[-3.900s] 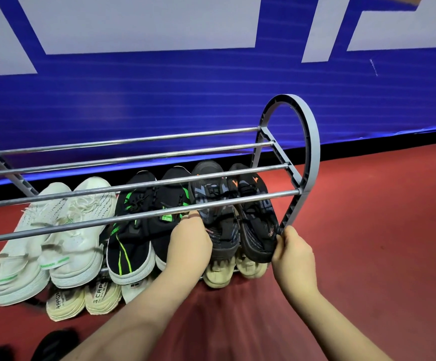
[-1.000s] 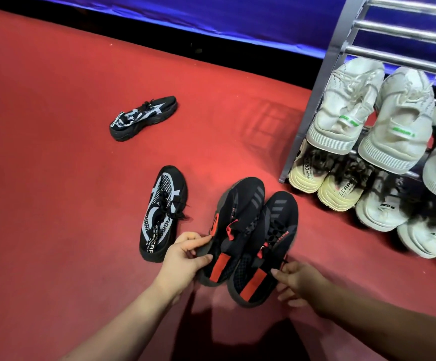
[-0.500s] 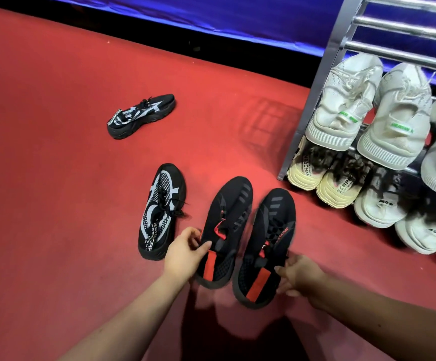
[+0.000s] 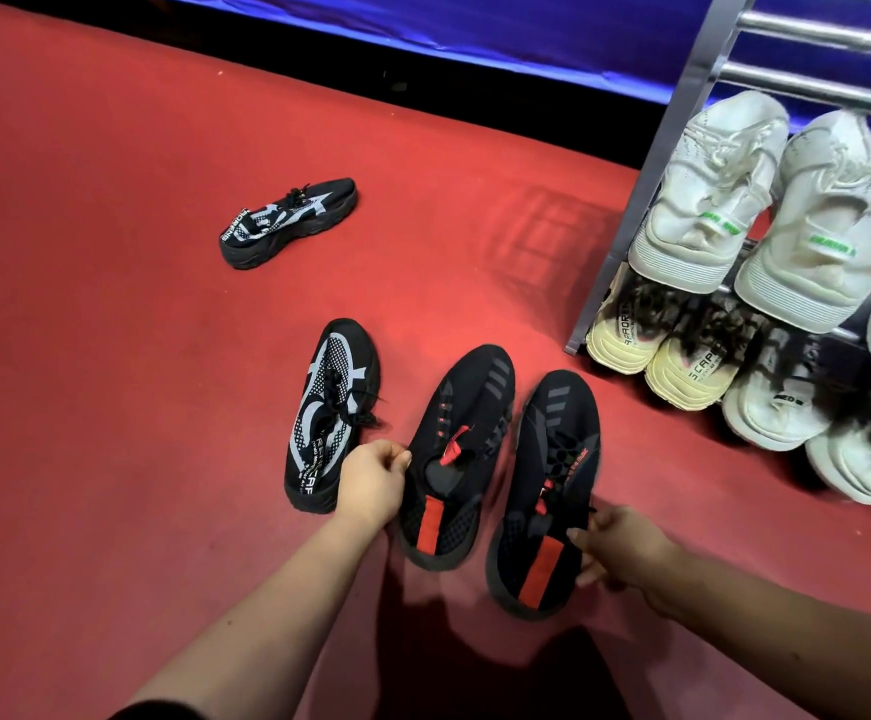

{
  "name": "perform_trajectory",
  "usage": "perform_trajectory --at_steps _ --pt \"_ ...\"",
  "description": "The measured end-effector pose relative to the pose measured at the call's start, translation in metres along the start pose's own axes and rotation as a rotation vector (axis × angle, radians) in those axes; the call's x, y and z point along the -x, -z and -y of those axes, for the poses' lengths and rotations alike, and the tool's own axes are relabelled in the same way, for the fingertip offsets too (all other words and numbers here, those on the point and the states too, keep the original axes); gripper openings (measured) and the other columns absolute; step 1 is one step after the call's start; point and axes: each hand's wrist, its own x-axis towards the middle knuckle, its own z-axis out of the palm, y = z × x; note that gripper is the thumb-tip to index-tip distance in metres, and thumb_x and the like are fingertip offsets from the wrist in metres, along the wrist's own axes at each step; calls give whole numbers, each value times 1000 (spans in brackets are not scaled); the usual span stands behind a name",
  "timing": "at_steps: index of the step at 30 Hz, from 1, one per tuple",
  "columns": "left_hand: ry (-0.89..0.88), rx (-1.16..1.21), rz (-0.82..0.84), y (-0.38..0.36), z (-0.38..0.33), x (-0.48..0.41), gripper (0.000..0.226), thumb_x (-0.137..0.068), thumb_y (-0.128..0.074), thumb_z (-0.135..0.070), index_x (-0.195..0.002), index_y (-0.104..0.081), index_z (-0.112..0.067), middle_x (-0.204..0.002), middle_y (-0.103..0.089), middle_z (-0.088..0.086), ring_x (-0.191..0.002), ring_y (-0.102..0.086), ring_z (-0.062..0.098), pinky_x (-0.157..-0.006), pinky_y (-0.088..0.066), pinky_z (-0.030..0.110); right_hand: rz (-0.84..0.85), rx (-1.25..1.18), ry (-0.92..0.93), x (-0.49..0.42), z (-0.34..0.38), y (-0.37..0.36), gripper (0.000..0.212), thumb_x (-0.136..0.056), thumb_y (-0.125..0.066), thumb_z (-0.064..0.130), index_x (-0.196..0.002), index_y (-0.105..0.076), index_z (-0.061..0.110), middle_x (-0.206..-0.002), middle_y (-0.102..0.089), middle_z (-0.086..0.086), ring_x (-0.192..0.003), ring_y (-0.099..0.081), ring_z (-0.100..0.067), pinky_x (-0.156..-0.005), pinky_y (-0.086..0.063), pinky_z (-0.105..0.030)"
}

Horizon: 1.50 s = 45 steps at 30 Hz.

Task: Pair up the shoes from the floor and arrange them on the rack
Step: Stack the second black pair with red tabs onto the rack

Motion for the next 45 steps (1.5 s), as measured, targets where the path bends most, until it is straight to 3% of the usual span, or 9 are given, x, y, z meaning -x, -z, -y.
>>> perform_trajectory --at_steps 9,14,26,31,34,38,41,43,45 --pt "26 66 31 0 4 -2 24 -88 -60 -9 -66 -59 -15 -59 -53 -3 -64 -47 18 -64 -38 26 -107 14 31 3 -1 -2 36 -87 -65 13 -58 -44 11 -44 -56 -5 -41 -57 -21 -39 -37 -21" --pt "-39 47 25 2 7 -1 19 -89 -58 -8 -71 -58 -14 -62 -53 -2 -65 -47 18 -65 -38 28 -176 41 60 2 -3 4 36 -86 -61 11 -53 -47 14 -45 -61 -7 -39 -50 -19 -43 -39 -21" --pt "-26 20 42 -1 5 -3 18 -88 -61 -11 -71 -58 -4 -63 -52 1 -65 -46 19 -63 -36 31 -90 -106 6 9 -4 17 30 -89 -58 8 -61 -49 10 -52 -55 -10 -40 -57 -18 -41 -40 -21" --pt "-6 -72 12 -6 -8 0 17 -83 -69 -26 -91 -65 -10 -83 -67 4 -82 -62 24 -75 -43 27 -66 102 -44 10 7 13 32 -83 -66 35 -66 -49 13 -62 -63 -9 -48 -61 -18 -40 -44 -23" --pt "-47 -209 27 -8 -13 -1 24 -86 -64 -24 -103 -71 -7 -100 -73 12 -100 -66 27 -85 -47 30 -82 232 -60 8 11 11 30 -87 -62 31 -66 -49 15 -57 -62 -6 -47 -60 -17 -46 -53 -27" --pt "-19 -268 38 -3 -21 -2 16 -86 -62 -17 -92 -74 -9 -95 -73 14 -96 -66 30 -83 -48 31 -158 341 12 6 11 13 34 -86 -60 23 -56 -44 16 -64 -59 -5 -47 -50 -14 -61 -49 -29" --pt "7 -292 59 -1 -27 -2 17 -85 -60 -16 -90 -74 -9 -95 -73 15 -95 -66 32 -83 -49 32 -176 330 36 7 12 17 33 -84 -59 22 -55 -44 15 -59 -54 -2 -39 -47 -9 -57 -47 -29" --pt "28 -319 86 -1 -29 -4 21 -84 -60 -20 -90 -73 -5 -93 -72 18 -94 -66 33 -81 -49 32 -144 265 20 7 11 18 22 -84 -59 21 -64 -54 13 -58 -60 -6 -42 -58 -15 -53 -52 -30" --pt "41 -348 112 -1 -32 -5 25 -85 -61 -24 -92 -73 -3 -94 -71 20 -95 -66 34 -80 -48 32 -111 212 3 7 9 18 15 -86 -59 20 -79 -62 6 -69 -68 -16 -60 -68 -31 -60 -57 -36"
